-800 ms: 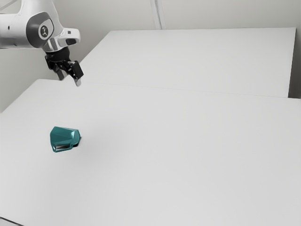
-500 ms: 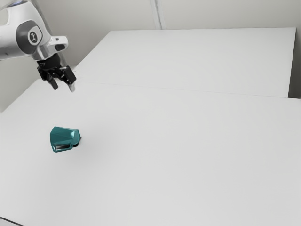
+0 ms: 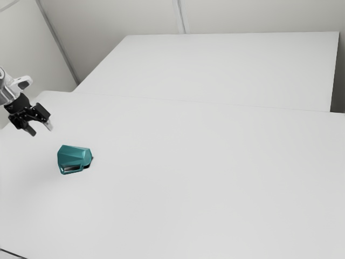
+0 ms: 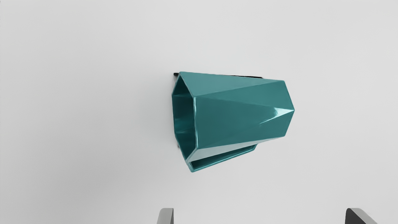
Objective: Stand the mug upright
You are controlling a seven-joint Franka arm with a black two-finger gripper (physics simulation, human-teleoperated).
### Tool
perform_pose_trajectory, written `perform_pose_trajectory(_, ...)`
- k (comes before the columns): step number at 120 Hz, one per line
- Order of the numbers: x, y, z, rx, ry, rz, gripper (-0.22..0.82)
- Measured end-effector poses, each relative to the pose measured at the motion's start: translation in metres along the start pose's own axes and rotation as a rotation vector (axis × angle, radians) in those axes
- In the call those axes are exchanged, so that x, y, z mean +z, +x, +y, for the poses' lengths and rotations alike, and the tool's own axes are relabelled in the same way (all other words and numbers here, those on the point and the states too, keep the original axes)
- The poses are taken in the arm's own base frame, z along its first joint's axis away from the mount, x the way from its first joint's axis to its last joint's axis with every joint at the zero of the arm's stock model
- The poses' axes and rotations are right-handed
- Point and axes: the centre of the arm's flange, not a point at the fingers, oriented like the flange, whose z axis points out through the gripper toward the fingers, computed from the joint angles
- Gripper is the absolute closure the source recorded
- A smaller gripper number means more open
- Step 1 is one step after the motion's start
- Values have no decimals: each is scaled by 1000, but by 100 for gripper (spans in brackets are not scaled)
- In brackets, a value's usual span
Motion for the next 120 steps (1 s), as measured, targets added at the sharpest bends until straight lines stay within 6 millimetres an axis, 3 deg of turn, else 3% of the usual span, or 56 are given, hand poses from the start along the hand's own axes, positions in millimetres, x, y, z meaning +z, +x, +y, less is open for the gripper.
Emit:
perform_pose_trajectory(18, 23, -1, -34, 7, -67, 0, 0)
perform_pose_trajectory(35, 48, 6, -47, 43, -145, 14, 0)
perform_pose_trajectory(86, 115, 17, -62, 120, -342, 36, 0)
perform_pose_trajectory(120, 130, 18, -63, 140, -441, 80, 0)
